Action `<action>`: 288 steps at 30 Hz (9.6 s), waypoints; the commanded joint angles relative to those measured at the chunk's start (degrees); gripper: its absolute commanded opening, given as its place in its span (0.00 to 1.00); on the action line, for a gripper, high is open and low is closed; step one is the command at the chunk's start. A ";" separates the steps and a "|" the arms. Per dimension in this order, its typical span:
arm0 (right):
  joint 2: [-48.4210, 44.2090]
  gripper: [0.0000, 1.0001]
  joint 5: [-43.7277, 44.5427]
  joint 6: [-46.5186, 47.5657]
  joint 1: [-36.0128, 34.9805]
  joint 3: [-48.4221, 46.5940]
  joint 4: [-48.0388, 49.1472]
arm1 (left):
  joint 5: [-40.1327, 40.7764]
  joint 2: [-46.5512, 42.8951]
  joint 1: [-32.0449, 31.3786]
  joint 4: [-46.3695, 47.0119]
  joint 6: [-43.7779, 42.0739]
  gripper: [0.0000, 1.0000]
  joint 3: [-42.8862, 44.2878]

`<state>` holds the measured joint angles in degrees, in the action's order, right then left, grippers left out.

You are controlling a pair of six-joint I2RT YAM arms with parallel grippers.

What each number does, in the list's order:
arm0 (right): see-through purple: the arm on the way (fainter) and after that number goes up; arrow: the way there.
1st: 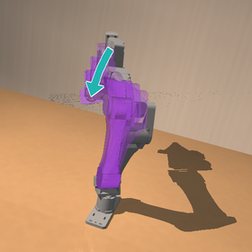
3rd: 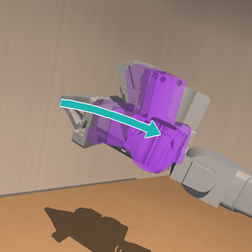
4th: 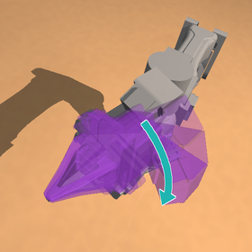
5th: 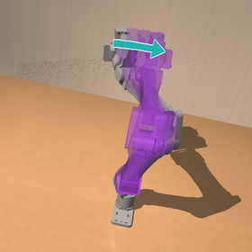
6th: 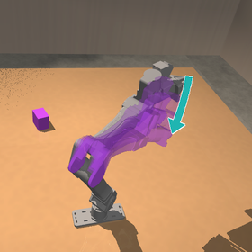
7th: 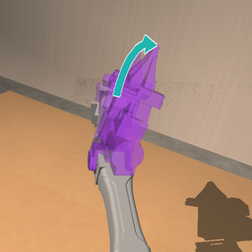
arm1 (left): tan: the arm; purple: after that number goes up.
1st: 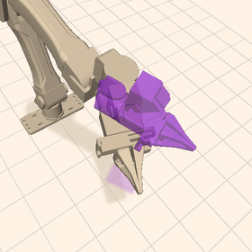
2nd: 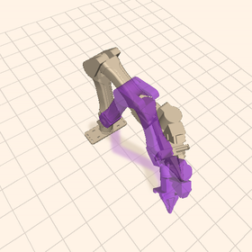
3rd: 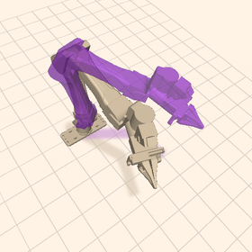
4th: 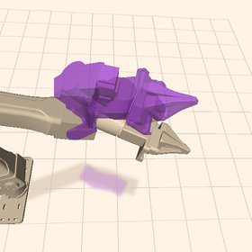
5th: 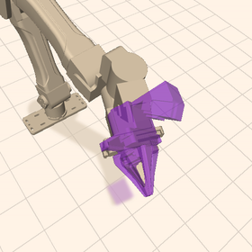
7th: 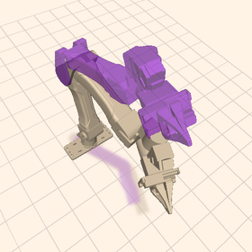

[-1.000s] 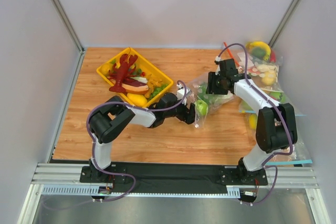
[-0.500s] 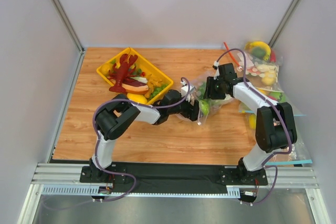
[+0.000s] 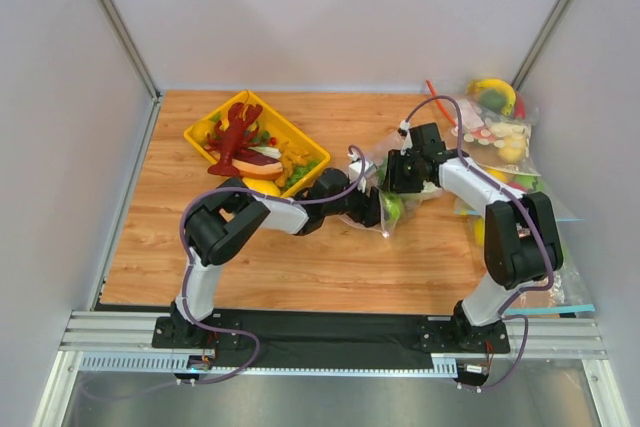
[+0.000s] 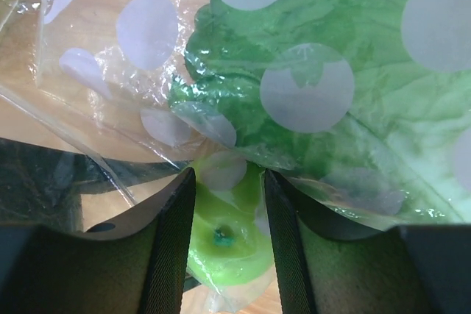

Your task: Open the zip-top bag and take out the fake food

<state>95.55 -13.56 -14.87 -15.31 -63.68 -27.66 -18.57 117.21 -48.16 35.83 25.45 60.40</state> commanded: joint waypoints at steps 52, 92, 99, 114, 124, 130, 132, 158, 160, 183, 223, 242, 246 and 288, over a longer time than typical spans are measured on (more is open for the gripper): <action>1.66 0.45 -0.15 0.55 2.30 -1.10 0.24 | 21.02 -47.98 28.12 -44.45 -11.21 0.13 -4.34; 0.43 0.45 -2.26 0.63 2.22 -1.18 0.24 | 18.83 -6.38 33.40 -47.87 -12.97 0.78 27.84; 0.52 0.45 -2.17 0.63 2.22 -1.45 0.15 | 19.27 -7.60 33.40 -48.66 -12.80 0.99 27.75; -4.31 0.48 1.07 2.39 -1.73 -1.18 0.06 | 18.92 -23.94 29.36 -48.14 -14.29 0.99 23.28; -10.47 0.52 6.87 5.20 -16.05 -4.08 -1.43 | 19.44 -40.12 27.77 -47.35 -11.04 0.99 5.89; -5.99 0.53 13.37 4.85 -24.58 -7.68 -3.89 | 18.83 -46.36 27.86 -49.81 -9.81 0.99 -0.27; -4.94 0.53 17.24 4.77 -28.18 -8.30 -4.86 | 17.70 -48.56 27.95 -49.72 -8.85 0.99 -2.12; 9.66 0.17 46.79 3.53 -37.86 -13.84 -7.58 | 13.56 -57.97 27.69 -49.11 -9.37 0.99 -7.57; 9.22 0.11 46.17 3.97 -37.86 -14.01 -7.41 | 12.77 -58.14 26.98 -47.97 -9.98 0.99 -8.37; -5.98 0.00 28.77 3.19 -34.61 -20.34 -14.88 | -8.06 -52.09 15.82 -27.67 -12.88 0.68 -14.09; -21.37 0.66 17.96 -2.00 -21.00 -15.60 -6.02 | 3.71 -22.38 6.15 -7.10 -8.23 0.94 -9.78; 2.09 0.58 10.40 -1.83 0.55 -4.70 12.10 | 0.90 -15.26 6.15 -4.11 -9.37 0.96 -3.37; 6.22 0.56 7.08 -1.74 0.55 -5.05 11.58 | 1.08 -13.06 6.24 -4.63 -10.51 0.96 -1.96; -3.26 0.63 6.09 0.28 1.42 -0.74 4.63 | -1.47 -11.39 10.46 -1.20 -8.22 0.00 -8.46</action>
<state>92.68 -9.80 -15.90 -14.41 -64.38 -21.12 -18.31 108.22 -37.82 32.05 17.54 52.58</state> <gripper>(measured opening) 0.626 0.008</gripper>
